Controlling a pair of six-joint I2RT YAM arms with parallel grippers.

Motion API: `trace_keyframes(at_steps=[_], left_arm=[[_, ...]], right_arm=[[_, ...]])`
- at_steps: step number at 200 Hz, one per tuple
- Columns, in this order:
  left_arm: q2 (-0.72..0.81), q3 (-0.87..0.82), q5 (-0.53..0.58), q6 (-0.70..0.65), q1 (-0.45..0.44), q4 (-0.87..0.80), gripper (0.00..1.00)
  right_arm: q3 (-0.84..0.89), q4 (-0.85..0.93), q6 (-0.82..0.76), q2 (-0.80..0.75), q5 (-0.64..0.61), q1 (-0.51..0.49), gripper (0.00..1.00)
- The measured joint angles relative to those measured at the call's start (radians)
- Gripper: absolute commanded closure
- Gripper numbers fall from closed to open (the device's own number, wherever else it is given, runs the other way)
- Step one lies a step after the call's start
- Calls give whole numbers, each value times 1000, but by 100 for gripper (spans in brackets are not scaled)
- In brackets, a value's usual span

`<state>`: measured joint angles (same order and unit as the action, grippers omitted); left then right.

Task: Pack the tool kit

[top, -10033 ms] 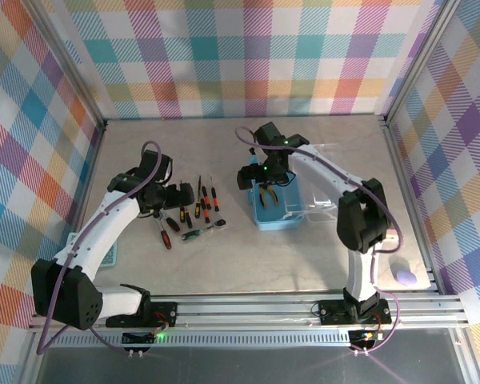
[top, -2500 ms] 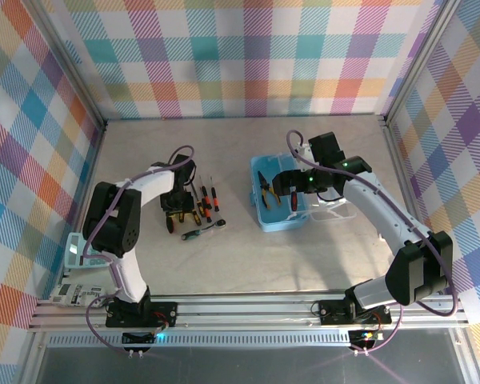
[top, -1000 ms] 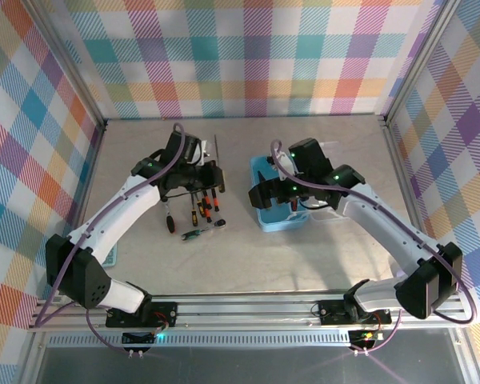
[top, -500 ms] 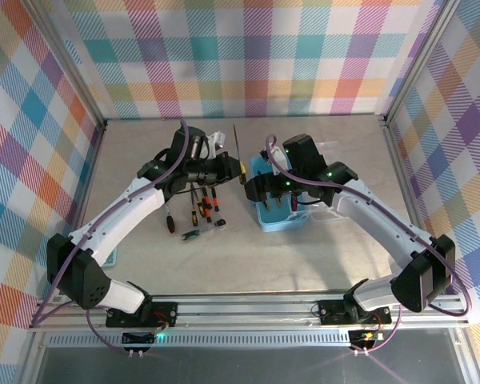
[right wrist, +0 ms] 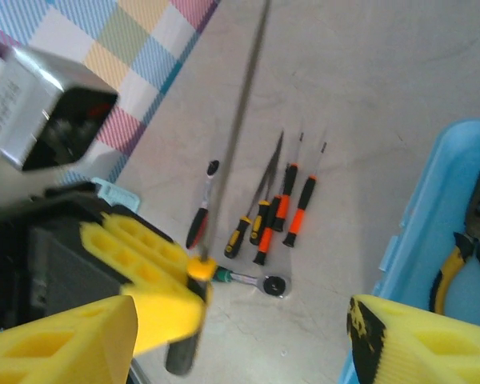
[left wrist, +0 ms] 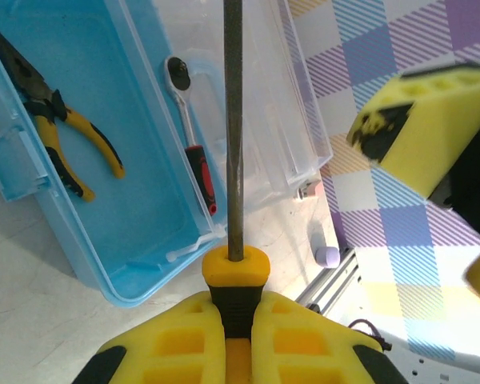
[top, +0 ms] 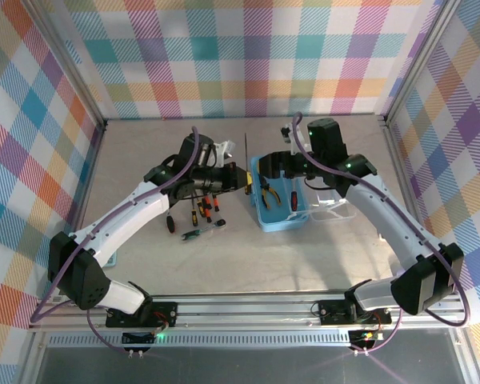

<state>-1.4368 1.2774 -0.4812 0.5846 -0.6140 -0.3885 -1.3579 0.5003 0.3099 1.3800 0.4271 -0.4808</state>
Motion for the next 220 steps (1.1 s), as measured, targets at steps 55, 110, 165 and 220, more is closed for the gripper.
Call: trace_keyframes(at_steps=[55,110,165,220], left_arm=[[-18,2,0,-47,-40,-8,100],[-30,19,0,-73,-61,-29,100],[-34,35,1,-81,-62,-31,100],[-55,64,5,-82,-62,-43,88]], right_arm=[[-65,-14,48,93,0,-3,44],[-97,-10,56,134,-26,-4,51],[-100,-10,70,163,-37,-27,60],[-99,-8,84,165,-51,-38,93]])
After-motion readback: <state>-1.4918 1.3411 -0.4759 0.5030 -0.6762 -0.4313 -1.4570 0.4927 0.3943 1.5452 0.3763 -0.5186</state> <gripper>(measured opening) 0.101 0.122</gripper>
